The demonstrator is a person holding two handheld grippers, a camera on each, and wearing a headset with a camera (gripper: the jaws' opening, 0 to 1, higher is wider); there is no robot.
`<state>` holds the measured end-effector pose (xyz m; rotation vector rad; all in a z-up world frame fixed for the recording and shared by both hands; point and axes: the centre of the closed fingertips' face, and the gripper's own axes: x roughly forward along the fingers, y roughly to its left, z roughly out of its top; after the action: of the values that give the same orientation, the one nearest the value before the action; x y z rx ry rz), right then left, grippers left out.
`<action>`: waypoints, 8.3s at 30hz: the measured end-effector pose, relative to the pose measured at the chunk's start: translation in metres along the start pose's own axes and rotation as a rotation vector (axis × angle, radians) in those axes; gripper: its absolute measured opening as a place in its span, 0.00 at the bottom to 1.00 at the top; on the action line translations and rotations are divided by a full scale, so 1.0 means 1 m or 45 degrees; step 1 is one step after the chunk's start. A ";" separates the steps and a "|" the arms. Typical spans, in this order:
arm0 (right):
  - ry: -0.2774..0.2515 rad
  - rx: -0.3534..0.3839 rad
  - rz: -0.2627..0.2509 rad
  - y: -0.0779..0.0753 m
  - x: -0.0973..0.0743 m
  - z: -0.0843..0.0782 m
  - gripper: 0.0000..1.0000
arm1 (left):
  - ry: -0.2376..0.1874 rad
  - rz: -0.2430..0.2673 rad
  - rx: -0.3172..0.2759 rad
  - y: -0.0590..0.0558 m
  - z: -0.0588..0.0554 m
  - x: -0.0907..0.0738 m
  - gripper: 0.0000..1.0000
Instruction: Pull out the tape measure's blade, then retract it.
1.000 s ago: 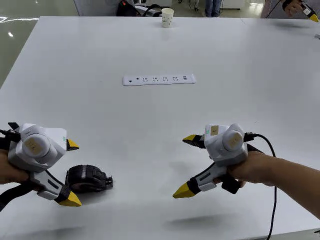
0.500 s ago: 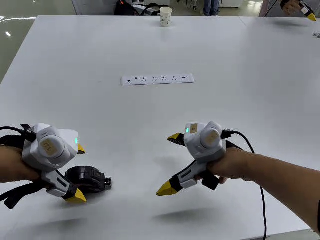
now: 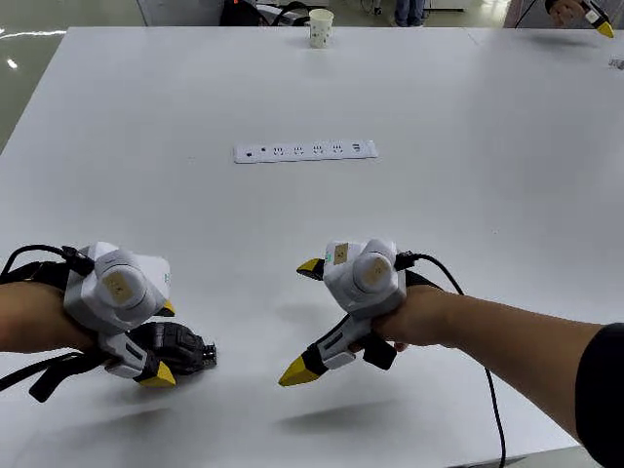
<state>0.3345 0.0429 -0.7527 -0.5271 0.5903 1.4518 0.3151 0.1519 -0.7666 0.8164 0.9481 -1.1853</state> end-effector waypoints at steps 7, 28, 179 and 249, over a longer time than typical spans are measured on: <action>-0.009 -0.042 0.029 0.004 0.009 0.008 0.99 | 0.014 -0.037 0.040 -0.005 0.001 0.005 0.32; 0.011 -0.043 0.049 0.002 0.032 0.011 0.99 | 0.053 0.076 0.030 0.002 -0.002 0.012 0.31; 0.186 -0.171 0.168 0.020 0.079 -0.003 0.10 | -0.082 0.086 -0.032 0.005 -0.001 0.009 0.31; 0.216 -0.118 0.142 0.011 0.047 -0.032 0.09 | -0.081 0.092 -0.026 0.004 -0.001 0.010 0.31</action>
<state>0.3229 0.0579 -0.8069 -0.7046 0.6980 1.5553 0.3195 0.1493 -0.7762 0.7858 0.8709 -1.1308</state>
